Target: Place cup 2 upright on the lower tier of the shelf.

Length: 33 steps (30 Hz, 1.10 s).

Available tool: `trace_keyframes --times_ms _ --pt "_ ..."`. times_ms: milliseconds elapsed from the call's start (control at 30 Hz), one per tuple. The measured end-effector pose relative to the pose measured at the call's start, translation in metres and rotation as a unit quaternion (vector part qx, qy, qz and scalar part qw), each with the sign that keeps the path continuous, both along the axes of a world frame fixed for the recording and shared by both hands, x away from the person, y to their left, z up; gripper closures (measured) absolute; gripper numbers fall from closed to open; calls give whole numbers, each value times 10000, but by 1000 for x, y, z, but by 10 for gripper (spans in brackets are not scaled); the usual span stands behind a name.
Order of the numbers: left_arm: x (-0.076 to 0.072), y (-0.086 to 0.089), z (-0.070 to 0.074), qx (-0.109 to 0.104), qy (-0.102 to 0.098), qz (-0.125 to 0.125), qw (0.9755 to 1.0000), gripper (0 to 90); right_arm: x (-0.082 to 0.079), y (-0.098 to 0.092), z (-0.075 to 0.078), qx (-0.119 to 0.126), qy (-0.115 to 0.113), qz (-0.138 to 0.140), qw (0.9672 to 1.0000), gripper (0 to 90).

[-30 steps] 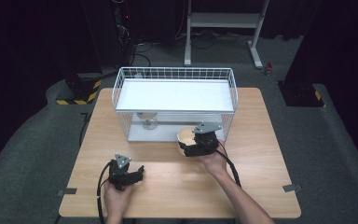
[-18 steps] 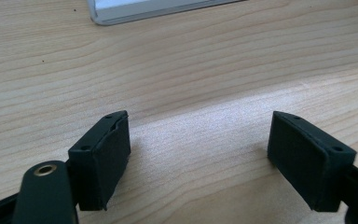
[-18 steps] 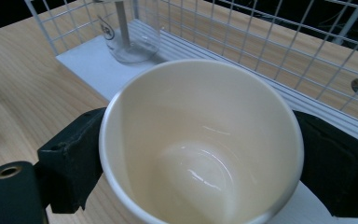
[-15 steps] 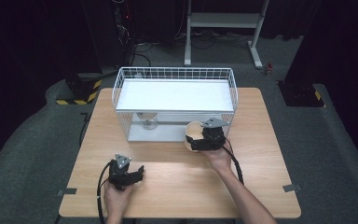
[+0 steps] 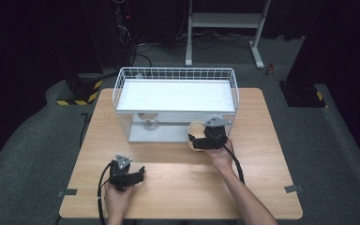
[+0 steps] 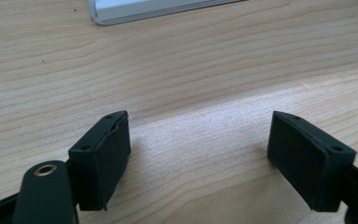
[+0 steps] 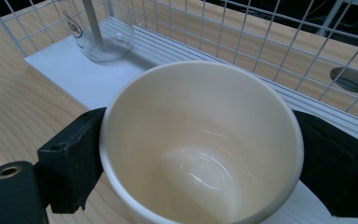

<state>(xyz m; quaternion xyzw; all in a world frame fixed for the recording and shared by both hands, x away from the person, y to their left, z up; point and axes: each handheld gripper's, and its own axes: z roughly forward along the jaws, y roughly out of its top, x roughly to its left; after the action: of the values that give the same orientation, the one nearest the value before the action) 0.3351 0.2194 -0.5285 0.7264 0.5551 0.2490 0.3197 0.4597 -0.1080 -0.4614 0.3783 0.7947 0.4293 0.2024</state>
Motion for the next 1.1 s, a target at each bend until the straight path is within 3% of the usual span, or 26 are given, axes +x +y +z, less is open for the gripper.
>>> trace_keyframes --times_ms 767,1100 --pt "0 0 0 6 -10 13 10000 219 12 0 -9 240 -282 -240 9990 103" --pt "0 0 0 5 -12 17 10000 222 13 -1 -10 305 -295 -276 9987 98"
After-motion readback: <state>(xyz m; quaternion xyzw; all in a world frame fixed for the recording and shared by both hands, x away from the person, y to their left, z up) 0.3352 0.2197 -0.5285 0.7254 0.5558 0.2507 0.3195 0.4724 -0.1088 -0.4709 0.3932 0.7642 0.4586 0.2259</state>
